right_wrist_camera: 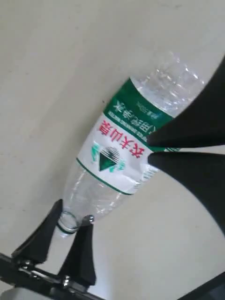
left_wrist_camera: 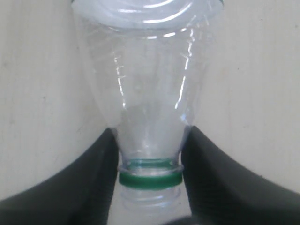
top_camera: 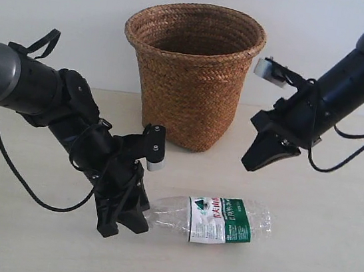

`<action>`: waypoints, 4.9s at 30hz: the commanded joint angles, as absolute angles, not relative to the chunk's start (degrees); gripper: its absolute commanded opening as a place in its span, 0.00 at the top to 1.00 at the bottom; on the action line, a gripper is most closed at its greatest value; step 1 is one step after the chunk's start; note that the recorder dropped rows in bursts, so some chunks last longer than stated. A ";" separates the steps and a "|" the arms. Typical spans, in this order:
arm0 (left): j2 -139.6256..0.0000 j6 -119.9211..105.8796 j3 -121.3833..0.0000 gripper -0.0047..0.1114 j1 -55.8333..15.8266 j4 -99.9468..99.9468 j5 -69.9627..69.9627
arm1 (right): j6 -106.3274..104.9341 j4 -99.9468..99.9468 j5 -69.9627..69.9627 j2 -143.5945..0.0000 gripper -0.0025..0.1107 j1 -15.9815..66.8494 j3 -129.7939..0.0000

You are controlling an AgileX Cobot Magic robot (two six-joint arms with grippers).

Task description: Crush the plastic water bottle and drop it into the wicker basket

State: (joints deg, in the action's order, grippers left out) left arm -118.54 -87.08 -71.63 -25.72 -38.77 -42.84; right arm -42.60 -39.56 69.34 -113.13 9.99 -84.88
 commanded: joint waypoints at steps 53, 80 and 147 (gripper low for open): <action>-118.33 -85.65 -71.34 0.92 -25.97 -38.55 -43.50 | -29.15 -20.90 61.46 -131.95 0.98 21.73 -90.36; -118.33 -85.65 -71.34 0.92 -25.97 -38.30 -43.11 | -46.00 -36.30 59.08 -105.61 0.98 9.45 -74.61; -98.69 -25.35 -97.34 0.92 -22.99 3.81 -58.83 | -38.97 -29.45 29.47 -93.22 0.98 4.72 -62.83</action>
State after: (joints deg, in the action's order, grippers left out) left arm -99.83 -31.80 -97.07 -23.01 -1.40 -52.97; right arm -49.27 -39.90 30.06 -94.78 4.36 -60.54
